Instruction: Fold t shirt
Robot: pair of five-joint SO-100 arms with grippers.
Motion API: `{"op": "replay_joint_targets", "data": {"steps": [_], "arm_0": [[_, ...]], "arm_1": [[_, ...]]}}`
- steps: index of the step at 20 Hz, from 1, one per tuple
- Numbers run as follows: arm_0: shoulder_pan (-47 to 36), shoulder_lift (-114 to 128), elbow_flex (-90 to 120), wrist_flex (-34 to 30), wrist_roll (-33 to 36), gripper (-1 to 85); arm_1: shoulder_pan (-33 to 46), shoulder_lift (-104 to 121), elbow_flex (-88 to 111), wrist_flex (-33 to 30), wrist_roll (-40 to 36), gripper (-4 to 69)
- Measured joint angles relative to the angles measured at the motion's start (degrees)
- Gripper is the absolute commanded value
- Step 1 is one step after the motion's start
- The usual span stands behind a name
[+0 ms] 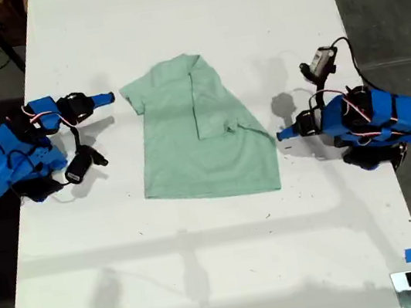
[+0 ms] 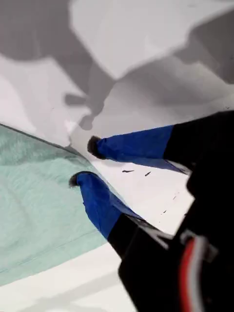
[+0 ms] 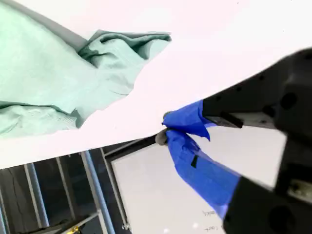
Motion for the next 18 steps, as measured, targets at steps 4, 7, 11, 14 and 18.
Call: {"op": "replay_joint_targets", "data": {"steps": [4, 7, 11, 14, 18], "arm_0": [[0.00, 0.00, 0.00, 0.00, 0.00, -0.2], [0.00, 0.00, 0.00, 0.00, 0.00, -0.2], [0.00, 0.00, 0.00, 0.00, 0.00, -0.2], [0.00, 0.00, 0.00, 0.00, 0.00, -0.2], [0.00, 0.00, 0.00, 0.00, 0.00, -0.2]], "arm_1": [[0.00, 0.00, 0.00, 0.00, 1.05, 2.9], [0.00, 0.00, 0.00, 0.00, 2.20, 1.4], [0.00, 0.00, 0.00, 0.00, 2.72, 1.3], [0.00, 0.00, 0.00, 0.00, 2.72, 1.2], [0.00, 0.00, 0.00, 0.00, 2.72, 1.2]]}}
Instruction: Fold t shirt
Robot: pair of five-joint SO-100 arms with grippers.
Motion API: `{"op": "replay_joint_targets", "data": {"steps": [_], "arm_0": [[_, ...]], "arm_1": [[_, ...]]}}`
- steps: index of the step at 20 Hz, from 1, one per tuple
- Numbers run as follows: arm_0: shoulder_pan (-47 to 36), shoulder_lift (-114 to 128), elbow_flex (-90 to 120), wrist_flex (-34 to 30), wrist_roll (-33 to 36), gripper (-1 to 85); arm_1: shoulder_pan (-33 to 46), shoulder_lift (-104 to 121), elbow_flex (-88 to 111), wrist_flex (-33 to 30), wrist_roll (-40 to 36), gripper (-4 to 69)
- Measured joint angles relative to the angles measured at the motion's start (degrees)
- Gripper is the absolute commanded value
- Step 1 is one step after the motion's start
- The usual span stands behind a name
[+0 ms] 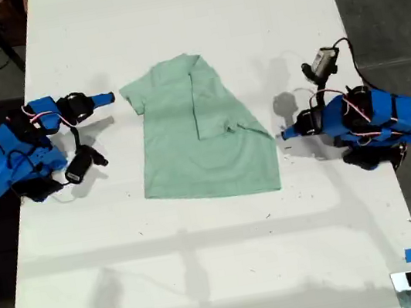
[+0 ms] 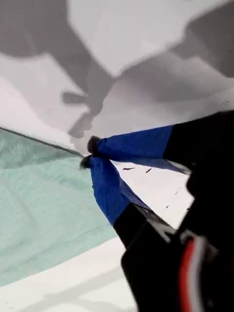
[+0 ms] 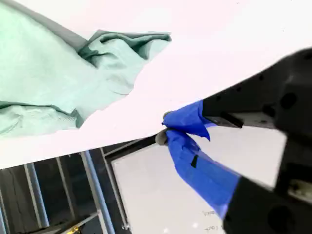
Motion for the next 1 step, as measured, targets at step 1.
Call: {"op": "replay_joint_targets", "data": {"steps": [1], "arm_0": [[0.00, 0.00, 0.00, 0.00, 0.00, -0.2]], "arm_1": [[0.00, 0.00, 0.00, 0.00, 0.09, 1.2]]}}
